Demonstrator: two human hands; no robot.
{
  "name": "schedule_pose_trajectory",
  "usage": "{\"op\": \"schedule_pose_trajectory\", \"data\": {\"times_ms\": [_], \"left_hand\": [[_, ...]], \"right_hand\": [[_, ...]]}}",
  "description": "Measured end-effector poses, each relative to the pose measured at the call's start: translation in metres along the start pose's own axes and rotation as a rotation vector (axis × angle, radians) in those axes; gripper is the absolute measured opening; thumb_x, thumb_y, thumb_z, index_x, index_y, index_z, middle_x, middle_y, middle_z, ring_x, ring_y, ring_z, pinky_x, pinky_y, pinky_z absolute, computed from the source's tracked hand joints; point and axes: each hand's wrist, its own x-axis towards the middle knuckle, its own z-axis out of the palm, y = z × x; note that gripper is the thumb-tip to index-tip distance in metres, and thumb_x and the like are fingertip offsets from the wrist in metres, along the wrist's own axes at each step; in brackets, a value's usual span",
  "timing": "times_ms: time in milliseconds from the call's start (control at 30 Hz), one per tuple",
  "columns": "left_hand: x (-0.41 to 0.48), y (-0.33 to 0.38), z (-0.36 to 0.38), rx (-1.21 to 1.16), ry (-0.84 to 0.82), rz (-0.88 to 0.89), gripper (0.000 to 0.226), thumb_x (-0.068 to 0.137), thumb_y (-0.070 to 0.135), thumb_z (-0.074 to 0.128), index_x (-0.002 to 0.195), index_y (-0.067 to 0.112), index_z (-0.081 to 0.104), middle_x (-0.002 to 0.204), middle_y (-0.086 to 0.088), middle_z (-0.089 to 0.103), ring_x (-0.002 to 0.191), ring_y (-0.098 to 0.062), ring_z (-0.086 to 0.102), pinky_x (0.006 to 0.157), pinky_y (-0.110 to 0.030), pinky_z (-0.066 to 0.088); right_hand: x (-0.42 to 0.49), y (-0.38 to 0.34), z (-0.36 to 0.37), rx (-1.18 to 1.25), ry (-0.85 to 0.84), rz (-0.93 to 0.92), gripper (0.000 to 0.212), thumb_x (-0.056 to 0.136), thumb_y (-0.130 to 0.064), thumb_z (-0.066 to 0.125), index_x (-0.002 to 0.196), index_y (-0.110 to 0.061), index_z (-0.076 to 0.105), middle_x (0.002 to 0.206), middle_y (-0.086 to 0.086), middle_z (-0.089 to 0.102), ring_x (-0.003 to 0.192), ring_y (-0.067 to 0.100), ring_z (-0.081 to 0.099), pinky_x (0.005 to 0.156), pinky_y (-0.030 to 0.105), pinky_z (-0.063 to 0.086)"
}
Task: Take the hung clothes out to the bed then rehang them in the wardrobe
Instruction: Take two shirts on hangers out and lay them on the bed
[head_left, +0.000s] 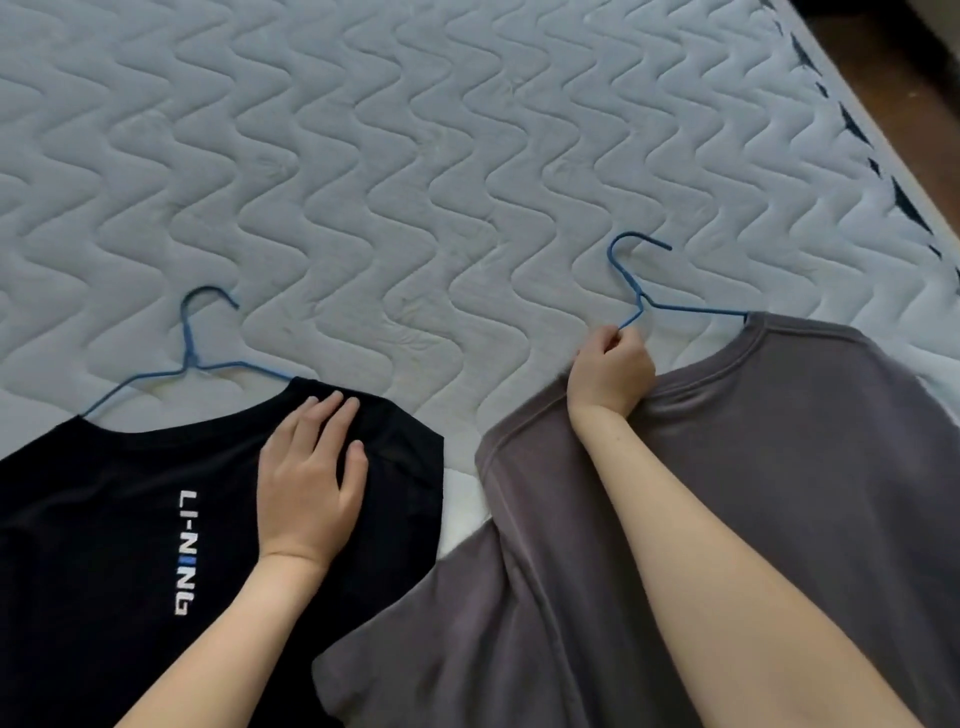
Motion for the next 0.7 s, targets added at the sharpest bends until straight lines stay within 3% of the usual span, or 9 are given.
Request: {"op": "schedule_pose_trajectory", "data": {"times_ms": [100, 267, 333, 400, 467, 567, 700], "left_hand": [[0.002, 0.001, 0.000, 0.009, -0.013, -0.003, 0.044, 0.088, 0.027, 0.046, 0.126, 0.013, 0.062, 0.130, -0.007, 0.061, 0.126, -0.028, 0.050, 0.101, -0.042, 0.039], [0.006, 0.006, -0.020, 0.068, -0.240, -0.035, 0.053, 0.087, 0.036, 0.037, 0.129, 0.012, 0.060, 0.134, -0.009, 0.058, 0.127, -0.030, 0.049, 0.105, -0.044, 0.039], [0.013, 0.014, -0.039, 0.024, -0.351, -0.078, 0.055, 0.088, 0.039, 0.036, 0.134, 0.014, 0.055, 0.139, -0.007, 0.054, 0.130, -0.027, 0.047, 0.108, -0.041, 0.038], [0.022, 0.030, -0.071, -0.139, -0.392, -0.184, 0.048, 0.094, 0.034, 0.042, 0.137, 0.015, 0.052, 0.140, -0.005, 0.053, 0.131, -0.022, 0.046, 0.108, -0.037, 0.037], [0.025, 0.054, -0.117, -0.310, -0.339, -0.263, 0.041, 0.096, 0.027, 0.046, 0.133, 0.014, 0.053, 0.135, -0.004, 0.057, 0.127, -0.020, 0.050, 0.106, -0.034, 0.038], [0.014, 0.102, -0.213, -0.538, -0.241, -0.336, 0.030, 0.096, 0.023, 0.047, 0.122, 0.016, 0.061, 0.117, 0.000, 0.066, 0.112, -0.016, 0.059, 0.092, -0.028, 0.044], [-0.030, 0.170, -0.359, -0.769, -0.194, -0.356, 0.023, 0.097, 0.017, 0.047, 0.108, 0.023, 0.066, 0.103, 0.012, 0.070, 0.102, 0.001, 0.062, 0.087, -0.019, 0.046]], "right_hand": [[0.001, -0.007, -0.005, -0.060, -0.039, 0.004, 0.035, 0.097, -0.019, 0.038, 0.087, 0.002, 0.062, 0.086, 0.022, 0.069, 0.080, 0.037, 0.063, 0.064, 0.030, 0.032], [0.017, -0.035, -0.048, -0.257, -0.420, 0.014, 0.038, 0.099, -0.011, 0.031, 0.111, 0.005, 0.064, 0.114, 0.022, 0.065, 0.105, 0.036, 0.061, 0.075, 0.035, 0.046], [0.023, -0.045, -0.072, -0.265, -0.530, -0.056, 0.037, 0.098, -0.011, 0.031, 0.109, 0.000, 0.065, 0.111, 0.021, 0.066, 0.105, 0.038, 0.061, 0.075, 0.035, 0.046], [0.022, -0.056, -0.105, -0.147, -0.554, -0.120, 0.032, 0.098, -0.020, 0.036, 0.082, -0.007, 0.061, 0.082, 0.014, 0.064, 0.087, 0.037, 0.061, 0.064, 0.034, 0.037], [0.010, -0.073, -0.155, 0.080, -0.496, -0.097, 0.032, 0.097, -0.025, 0.042, 0.073, -0.008, 0.054, 0.068, 0.010, 0.058, 0.073, 0.035, 0.056, 0.059, 0.035, 0.036], [-0.023, -0.101, -0.251, 0.324, -0.461, -0.096, 0.028, 0.098, -0.024, 0.047, 0.085, -0.006, 0.064, 0.081, 0.017, 0.067, 0.082, 0.034, 0.063, 0.073, 0.042, 0.048], [-0.083, -0.131, -0.398, 0.525, -0.497, -0.055, 0.026, 0.100, -0.017, 0.045, 0.090, -0.017, 0.069, 0.088, 0.001, 0.071, 0.087, 0.022, 0.066, 0.080, 0.039, 0.054]]}}
